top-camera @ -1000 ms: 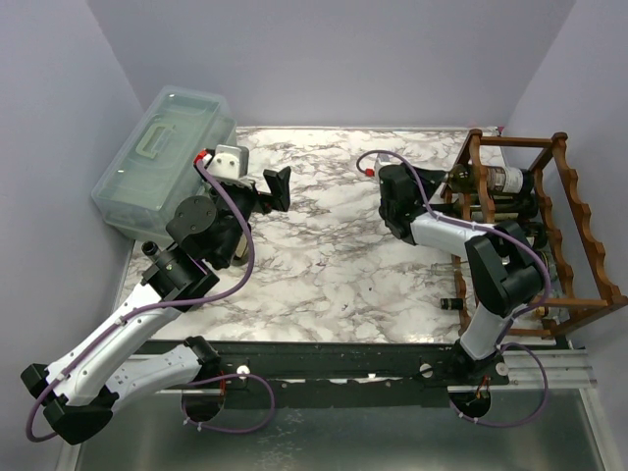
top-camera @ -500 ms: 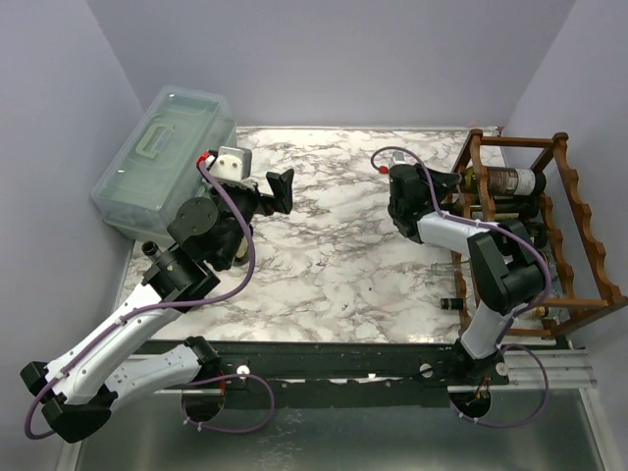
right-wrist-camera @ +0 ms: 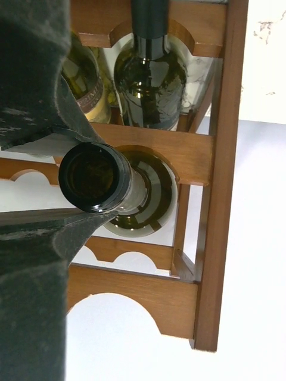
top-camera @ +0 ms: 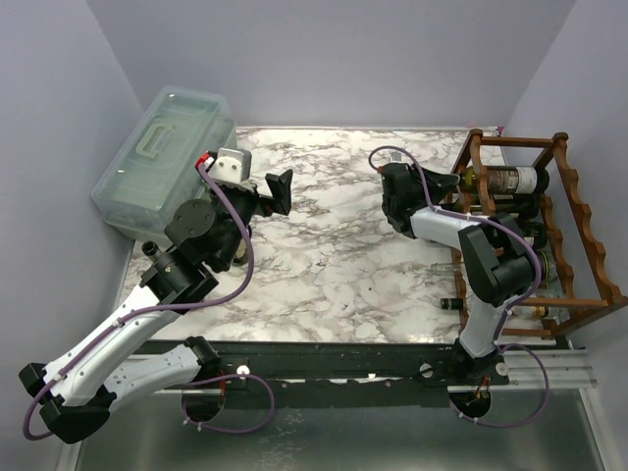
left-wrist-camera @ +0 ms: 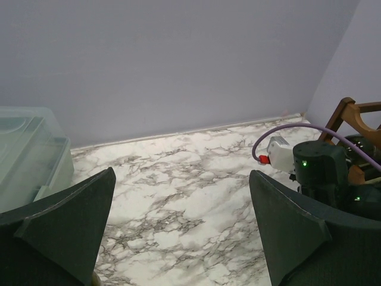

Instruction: Put the wine bottle on the wine rack

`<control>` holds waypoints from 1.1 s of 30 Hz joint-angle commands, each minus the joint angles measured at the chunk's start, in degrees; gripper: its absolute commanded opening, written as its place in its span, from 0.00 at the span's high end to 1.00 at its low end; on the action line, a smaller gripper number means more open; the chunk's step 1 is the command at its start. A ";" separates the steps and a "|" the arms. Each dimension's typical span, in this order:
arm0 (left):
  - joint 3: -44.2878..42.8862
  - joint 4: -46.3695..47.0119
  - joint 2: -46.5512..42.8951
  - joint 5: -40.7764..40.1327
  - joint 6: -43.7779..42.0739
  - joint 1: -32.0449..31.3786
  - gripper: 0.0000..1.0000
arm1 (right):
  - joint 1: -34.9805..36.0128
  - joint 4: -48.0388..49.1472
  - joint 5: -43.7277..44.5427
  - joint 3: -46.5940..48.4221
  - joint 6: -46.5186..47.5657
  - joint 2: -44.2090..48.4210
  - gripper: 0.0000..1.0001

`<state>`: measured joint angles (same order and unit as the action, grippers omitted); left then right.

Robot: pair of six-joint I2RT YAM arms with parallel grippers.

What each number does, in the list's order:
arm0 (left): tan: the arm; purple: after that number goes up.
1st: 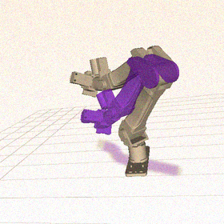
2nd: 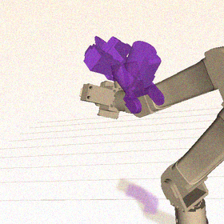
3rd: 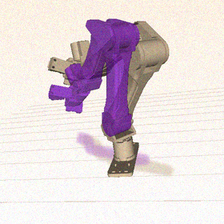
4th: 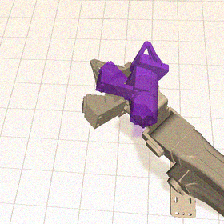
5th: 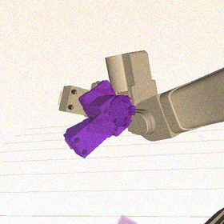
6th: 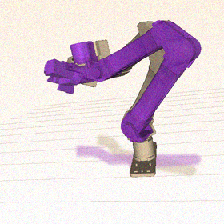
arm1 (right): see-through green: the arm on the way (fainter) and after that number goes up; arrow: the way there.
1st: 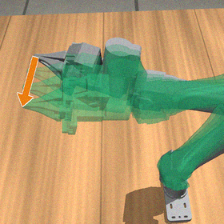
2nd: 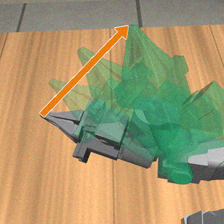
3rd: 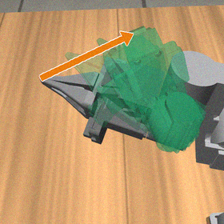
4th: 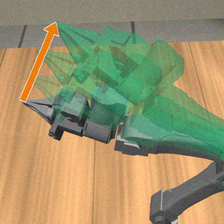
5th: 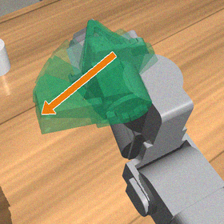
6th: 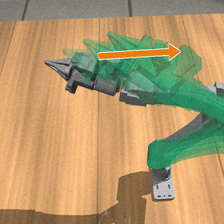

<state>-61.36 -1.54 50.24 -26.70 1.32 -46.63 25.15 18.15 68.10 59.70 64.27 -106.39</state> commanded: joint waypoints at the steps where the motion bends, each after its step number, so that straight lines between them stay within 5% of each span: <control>1: -0.69 0.40 -0.57 -1.34 -0.39 -0.18 0.04 | 0.95 -15.96 -11.79 -4.33 -12.92 -7.98 1.00; 33: -0.69 0.49 -0.61 -1.69 -0.71 -0.17 0.04 | -0.90 -23.45 -5.13 8.44 -30.07 -18.37 0.99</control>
<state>-61.36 -1.52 50.13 -27.46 1.02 -46.63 23.81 3.38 76.38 68.23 45.74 -117.43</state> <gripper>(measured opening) 0.956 0.329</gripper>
